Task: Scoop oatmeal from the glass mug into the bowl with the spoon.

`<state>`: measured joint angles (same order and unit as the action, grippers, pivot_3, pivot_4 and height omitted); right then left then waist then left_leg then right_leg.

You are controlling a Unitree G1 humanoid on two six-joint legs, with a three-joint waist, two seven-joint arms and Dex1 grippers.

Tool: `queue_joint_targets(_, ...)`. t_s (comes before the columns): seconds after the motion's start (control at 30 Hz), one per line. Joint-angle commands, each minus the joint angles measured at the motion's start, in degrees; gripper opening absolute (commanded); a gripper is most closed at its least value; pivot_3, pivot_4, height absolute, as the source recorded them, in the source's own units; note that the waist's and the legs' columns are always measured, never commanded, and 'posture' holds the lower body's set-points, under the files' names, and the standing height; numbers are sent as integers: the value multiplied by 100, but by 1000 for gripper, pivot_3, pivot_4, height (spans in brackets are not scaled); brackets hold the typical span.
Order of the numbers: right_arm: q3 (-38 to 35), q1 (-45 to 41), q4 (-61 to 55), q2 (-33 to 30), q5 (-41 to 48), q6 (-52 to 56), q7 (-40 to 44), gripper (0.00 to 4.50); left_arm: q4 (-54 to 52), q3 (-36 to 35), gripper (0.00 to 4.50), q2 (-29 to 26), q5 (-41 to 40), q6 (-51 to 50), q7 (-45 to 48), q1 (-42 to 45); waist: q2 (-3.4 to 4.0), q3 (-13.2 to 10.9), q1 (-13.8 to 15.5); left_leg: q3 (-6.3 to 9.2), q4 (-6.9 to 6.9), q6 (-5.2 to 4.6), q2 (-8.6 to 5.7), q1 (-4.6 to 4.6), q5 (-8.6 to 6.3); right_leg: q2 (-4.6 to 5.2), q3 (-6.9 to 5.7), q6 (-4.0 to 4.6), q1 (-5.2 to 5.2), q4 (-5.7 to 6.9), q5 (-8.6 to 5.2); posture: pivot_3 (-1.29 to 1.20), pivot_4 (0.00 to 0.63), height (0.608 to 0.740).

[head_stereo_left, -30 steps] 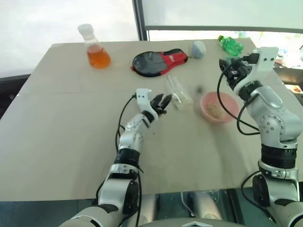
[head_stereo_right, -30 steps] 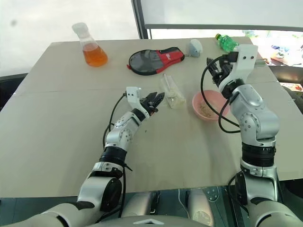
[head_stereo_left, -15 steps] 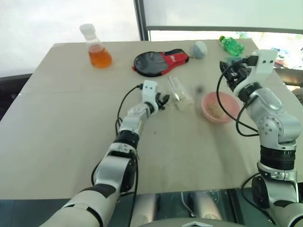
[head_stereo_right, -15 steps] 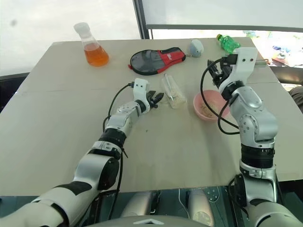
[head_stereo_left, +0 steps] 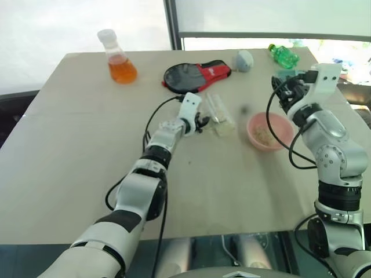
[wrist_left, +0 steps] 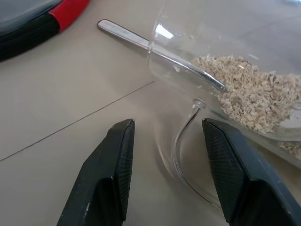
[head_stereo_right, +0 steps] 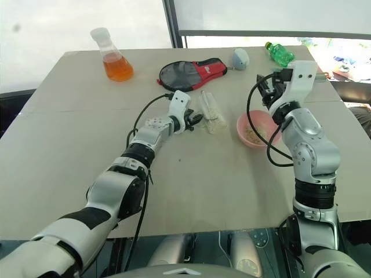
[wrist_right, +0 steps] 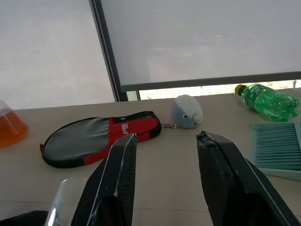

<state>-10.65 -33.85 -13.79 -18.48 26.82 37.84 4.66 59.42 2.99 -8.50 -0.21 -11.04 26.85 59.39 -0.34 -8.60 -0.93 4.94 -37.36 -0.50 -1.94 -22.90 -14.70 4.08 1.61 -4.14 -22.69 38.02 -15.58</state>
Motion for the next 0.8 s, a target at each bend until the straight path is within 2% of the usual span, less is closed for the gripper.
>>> queue_joint_targets(0.03,-134,-7,-281,29,-26,-147,-3,2105,296,304,2388,-10,322,-150,182,-20,0,0,-2,0,0,0,0,0,0,0,0,0,0,0,0,0,150,740)
queue_joint_targets(0.13,-137,-11,-275,46,-25,-149,1,2105,409,315,2388,-58,412,-65,133,104,0,0,-4,-1,0,0,0,1,0,0,1,0,0,2,0,0,150,740)
queue_joint_targets(0.27,-123,12,-282,61,-37,-161,6,2105,534,322,1491,-72,479,63,65,197,0,0,-7,-1,-1,-4,0,2,-2,0,1,0,0,4,0,0,150,740)
queue_joint_targets(0.3,-121,20,-283,67,-43,-167,4,2105,553,337,1058,-74,503,74,56,204,0,0,-17,-1,-2,-5,0,2,-3,0,1,0,0,5,0,0,150,740)
queue_joint_targets(0.6,-141,59,-310,95,-77,-191,-8,2105,664,329,1058,-53,567,229,87,214,0,0,-37,-1,-5,-7,0,6,-4,-1,2,0,0,13,0,0,150,740)
queue_joint_targets(0.63,-143,62,-316,99,-79,-190,-10,2105,669,326,551,-51,570,250,69,223,0,0,-37,-1,-5,-6,1,6,-3,-1,2,0,0,13,0,0,150,740)
queue_joint_targets(0.7,-148,68,-326,103,-86,-187,-10,2105,698,367,25,-48,627,259,29,233,8,6,-19,-1,-5,-7,0,10,-4,-1,2,0,3,14,0,0,150,740)
queue_joint_targets(0.8,-159,75,-336,108,-101,-182,-6,2105,712,383,25,-36,643,289,25,211,8,6,5,2,-9,-18,-1,13,-10,0,-1,0,9,18,0,0,150,740)
